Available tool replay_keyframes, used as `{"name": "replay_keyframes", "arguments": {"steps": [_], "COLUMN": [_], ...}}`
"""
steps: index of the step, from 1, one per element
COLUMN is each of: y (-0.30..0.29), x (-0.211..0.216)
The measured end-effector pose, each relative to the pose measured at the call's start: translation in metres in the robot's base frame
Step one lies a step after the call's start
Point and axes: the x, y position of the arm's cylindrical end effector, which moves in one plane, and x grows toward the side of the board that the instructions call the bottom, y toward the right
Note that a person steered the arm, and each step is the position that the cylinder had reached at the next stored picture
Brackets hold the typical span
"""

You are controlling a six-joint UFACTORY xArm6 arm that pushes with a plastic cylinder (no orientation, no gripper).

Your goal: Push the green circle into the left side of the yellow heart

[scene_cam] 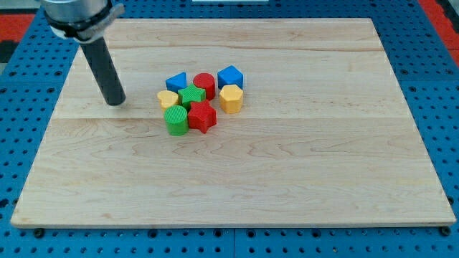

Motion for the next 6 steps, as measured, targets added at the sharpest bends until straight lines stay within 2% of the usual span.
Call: {"name": "replay_keyframes", "arguments": {"steps": [2,3,5,6], "y": [0.103,0.111,0.055,0.047], "x": [0.002,0.001,0.004,0.048]}}
